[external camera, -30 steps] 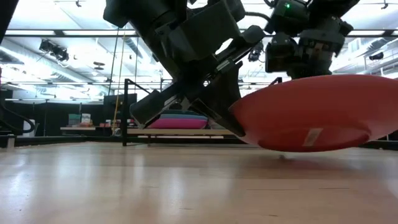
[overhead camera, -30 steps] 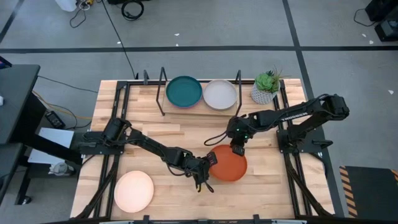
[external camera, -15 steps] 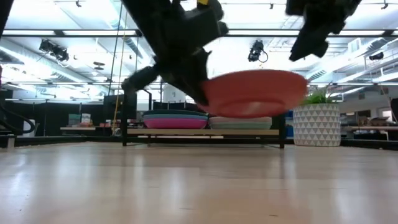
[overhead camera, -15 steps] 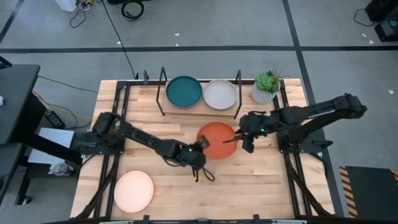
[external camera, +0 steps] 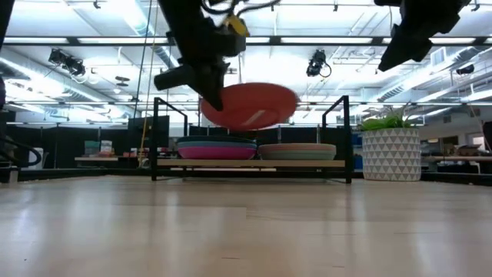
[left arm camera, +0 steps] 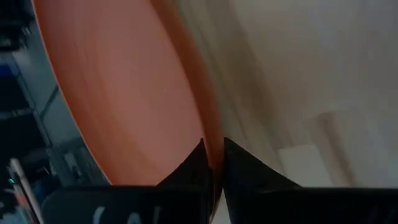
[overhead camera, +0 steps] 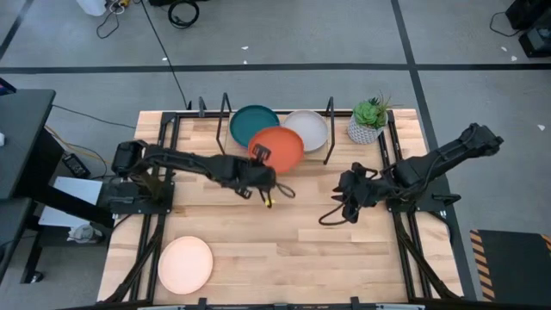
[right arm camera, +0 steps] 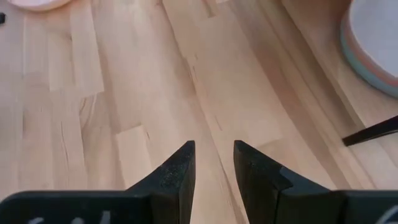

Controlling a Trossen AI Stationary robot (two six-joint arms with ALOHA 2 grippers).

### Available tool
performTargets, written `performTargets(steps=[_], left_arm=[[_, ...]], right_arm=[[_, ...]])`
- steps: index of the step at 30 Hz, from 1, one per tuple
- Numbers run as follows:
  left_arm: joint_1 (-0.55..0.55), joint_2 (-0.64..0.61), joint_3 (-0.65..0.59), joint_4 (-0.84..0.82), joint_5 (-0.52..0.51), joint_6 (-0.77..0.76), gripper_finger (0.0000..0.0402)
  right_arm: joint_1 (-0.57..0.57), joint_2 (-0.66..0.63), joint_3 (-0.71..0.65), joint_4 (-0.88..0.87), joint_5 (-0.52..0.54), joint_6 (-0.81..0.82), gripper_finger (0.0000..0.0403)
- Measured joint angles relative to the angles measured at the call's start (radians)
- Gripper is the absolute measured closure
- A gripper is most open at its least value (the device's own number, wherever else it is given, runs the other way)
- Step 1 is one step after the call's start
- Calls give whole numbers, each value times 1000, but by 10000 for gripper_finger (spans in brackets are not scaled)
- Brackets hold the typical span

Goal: Place and stack plates onto a shelf
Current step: Stack the orange plate on top of the dark green plate on the shelf, then stack the light orange plate on top of the gray plate on the shelf

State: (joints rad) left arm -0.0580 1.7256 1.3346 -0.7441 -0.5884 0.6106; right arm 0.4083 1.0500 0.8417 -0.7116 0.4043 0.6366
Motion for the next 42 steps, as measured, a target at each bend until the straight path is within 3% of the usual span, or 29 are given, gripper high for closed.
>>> performTargets(steps=[14,18,30,37,42], left_arm=[[317,10,0,29,61,74,369],[368,10,0,38,177,112,365],[343,-10,8,-14,113,75,249],[300,-35,9,11,103,78,244],[346,-22,10,185,117,18,252]], right_arm=[[57,44,0,8,31,9,287],[57,43,0,8,33,9,287],[57,43,0,10,33,8,287],[57,43,0,18,33,8,287],[57,43,0,23,55,8,287]])
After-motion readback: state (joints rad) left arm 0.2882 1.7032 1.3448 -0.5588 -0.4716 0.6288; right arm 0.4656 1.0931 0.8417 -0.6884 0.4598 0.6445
